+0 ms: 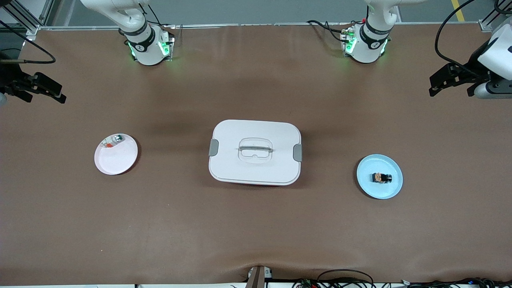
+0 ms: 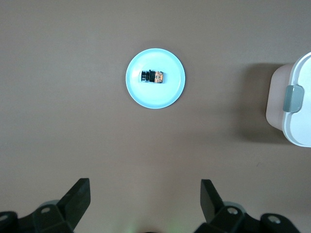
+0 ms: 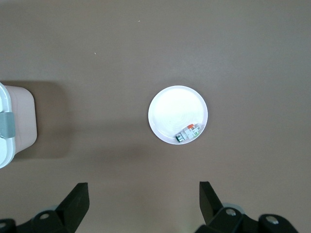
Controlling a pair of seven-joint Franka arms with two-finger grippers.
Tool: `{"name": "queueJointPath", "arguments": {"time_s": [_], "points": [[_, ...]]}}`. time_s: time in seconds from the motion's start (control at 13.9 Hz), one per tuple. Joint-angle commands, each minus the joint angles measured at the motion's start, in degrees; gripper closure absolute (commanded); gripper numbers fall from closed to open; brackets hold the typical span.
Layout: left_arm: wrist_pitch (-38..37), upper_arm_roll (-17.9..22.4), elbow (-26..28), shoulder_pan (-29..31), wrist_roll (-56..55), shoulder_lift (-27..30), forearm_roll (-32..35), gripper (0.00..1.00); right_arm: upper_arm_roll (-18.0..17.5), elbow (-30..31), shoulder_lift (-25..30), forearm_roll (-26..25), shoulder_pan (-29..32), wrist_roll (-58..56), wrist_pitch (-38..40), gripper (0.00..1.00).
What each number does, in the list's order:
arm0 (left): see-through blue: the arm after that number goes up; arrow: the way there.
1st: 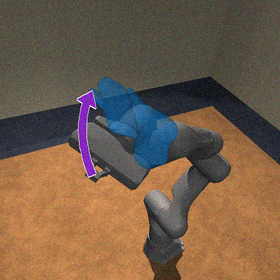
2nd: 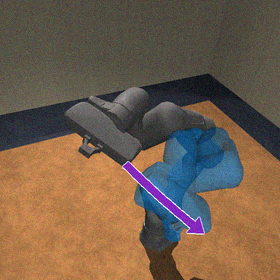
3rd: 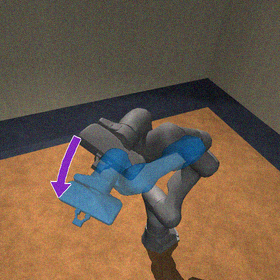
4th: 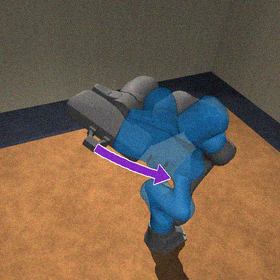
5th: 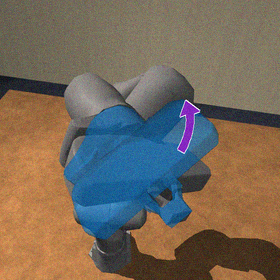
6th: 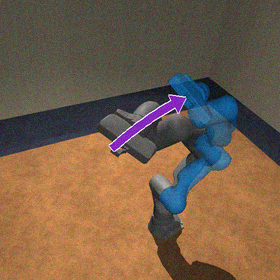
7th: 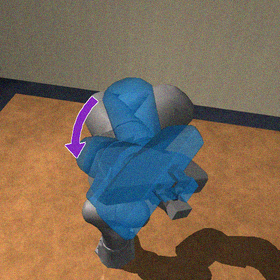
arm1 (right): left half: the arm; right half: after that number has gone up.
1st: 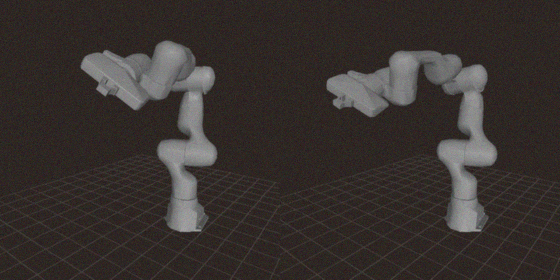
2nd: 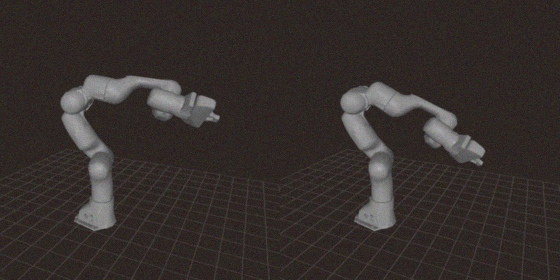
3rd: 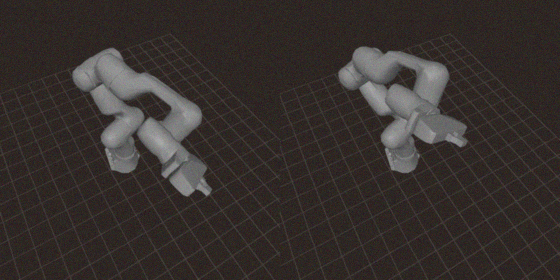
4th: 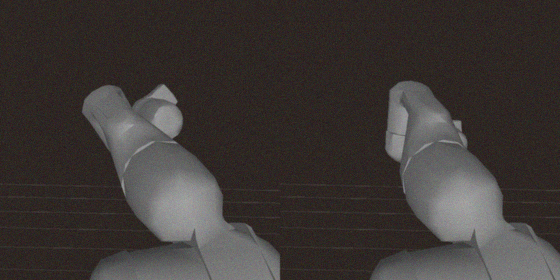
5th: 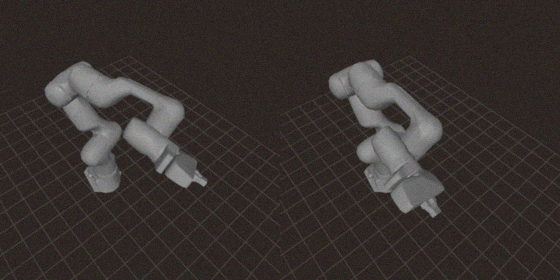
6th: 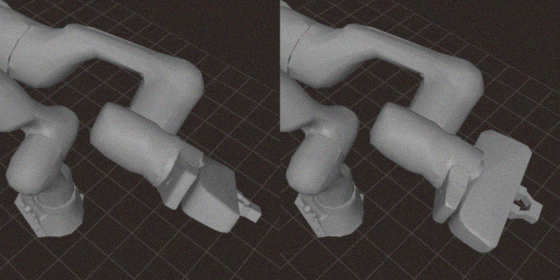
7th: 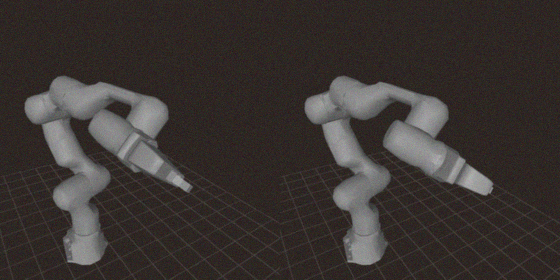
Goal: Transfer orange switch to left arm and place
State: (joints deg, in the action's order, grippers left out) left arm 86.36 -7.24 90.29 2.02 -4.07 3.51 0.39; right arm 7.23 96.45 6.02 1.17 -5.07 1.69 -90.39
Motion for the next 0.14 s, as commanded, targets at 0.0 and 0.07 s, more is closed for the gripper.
{"name": "queueJointPath", "arguments": {"time_s": [0.0, 0.07], "points": [[0.21, 0.47, -0.03, -0.18, 1.25, 0.62, -0.83, 0.0, -0.82, -1.44, -0.74, -0.73, 0.94, 0.77, 0.92, 0.0], [0.21, 0.47, -0.03, -0.18, 1.08, 0.62, -0.83, 0.0, -0.82, -1.44, -0.74, -0.73, 0.94, 0.77, 0.92, 0.0]]}}
